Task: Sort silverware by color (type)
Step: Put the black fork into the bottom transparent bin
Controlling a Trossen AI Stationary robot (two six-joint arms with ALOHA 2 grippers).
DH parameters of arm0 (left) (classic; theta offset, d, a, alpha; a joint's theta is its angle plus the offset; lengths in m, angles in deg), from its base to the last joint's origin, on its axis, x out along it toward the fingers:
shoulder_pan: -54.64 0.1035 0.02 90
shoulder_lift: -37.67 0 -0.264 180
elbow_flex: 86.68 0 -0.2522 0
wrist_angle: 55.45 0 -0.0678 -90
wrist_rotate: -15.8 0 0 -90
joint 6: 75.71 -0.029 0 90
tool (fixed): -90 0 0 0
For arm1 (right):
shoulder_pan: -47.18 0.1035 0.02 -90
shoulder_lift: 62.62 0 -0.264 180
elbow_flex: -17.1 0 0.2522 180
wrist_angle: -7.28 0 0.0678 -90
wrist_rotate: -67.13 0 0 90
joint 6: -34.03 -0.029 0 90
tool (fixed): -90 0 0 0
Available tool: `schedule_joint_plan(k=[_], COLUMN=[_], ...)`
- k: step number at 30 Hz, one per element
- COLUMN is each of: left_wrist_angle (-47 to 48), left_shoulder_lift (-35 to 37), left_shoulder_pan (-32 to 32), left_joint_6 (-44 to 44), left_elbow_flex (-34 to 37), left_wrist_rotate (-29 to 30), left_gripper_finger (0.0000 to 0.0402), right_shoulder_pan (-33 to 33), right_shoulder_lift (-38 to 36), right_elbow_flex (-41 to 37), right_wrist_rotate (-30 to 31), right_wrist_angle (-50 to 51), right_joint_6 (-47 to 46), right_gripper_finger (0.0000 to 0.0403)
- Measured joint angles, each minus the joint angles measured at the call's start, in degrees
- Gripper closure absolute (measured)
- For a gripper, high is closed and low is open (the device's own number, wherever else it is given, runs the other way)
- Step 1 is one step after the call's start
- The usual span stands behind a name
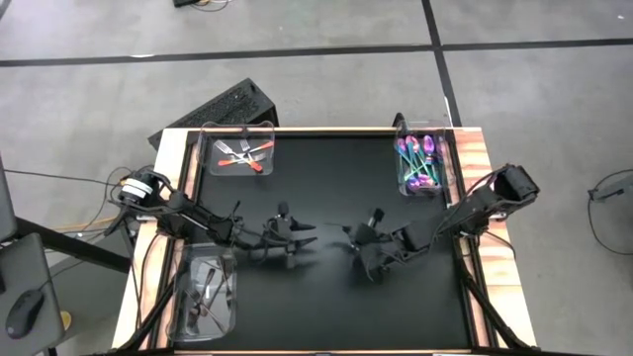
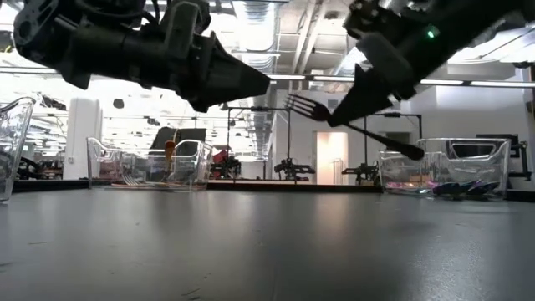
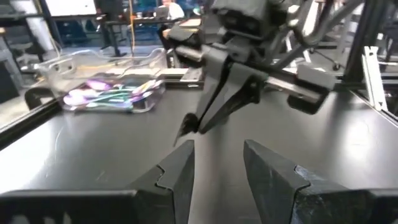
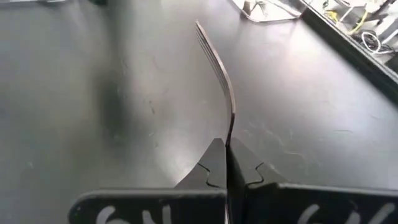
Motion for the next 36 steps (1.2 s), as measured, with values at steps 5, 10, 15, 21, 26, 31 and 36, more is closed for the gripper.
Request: schedule_joint_plan(k=[5,10,15,21,26,31,36], left_wrist_angle=[-1.18,-1.06,0.11,-0.82,-2.0,-3.49,-3.24], left_shoulder_lift=[0.0,0.0,0.0,0.0,0.0,0.0,0.0], left_shoulder_pan=[0.52,2.54,3.74,5.25,5.73,5.68,5.73], left_joint_6=[-4.28,-5.05,-4.88,-2.97,-4.34,-8.67,-8.37], left_elbow_flex=[-0.67,-2.42,-2.92,-2.94,-2.94,-2.94,-2.94], left_wrist_rotate=[-0.85,-7.15,-7.35,-4.05,-5.46,-14.71,-14.64], left_gripper_finger=[0.0264,0.0226,0.0204,0.0216,0.0237,0.0277,0.0344], right_shoulder_pan=[0.87,0.71,-0.41,-0.26,0.13,0.07,-0.53], right_shoulder_lift=[0.29,0.31,0.31,0.31,0.31,0.31,0.31], right_elbow_flex=[-2.9,-3.61,-3.6,-3.61,-3.61,-3.61,-3.61], right_wrist_rotate=[0.25,2.46,1.45,-0.06,-0.08,-1.37,-4.4], right_wrist_angle=[-11.99,-24.74,-28.35,-27.74,-27.41,-27.54,-28.42], right_joint_6=[4.16,13.84,19.31,19.49,19.49,19.47,19.47], right_gripper_finger=[0.0395,0.0396,0.0396,0.0396,0.0396,0.0396,0.0396])
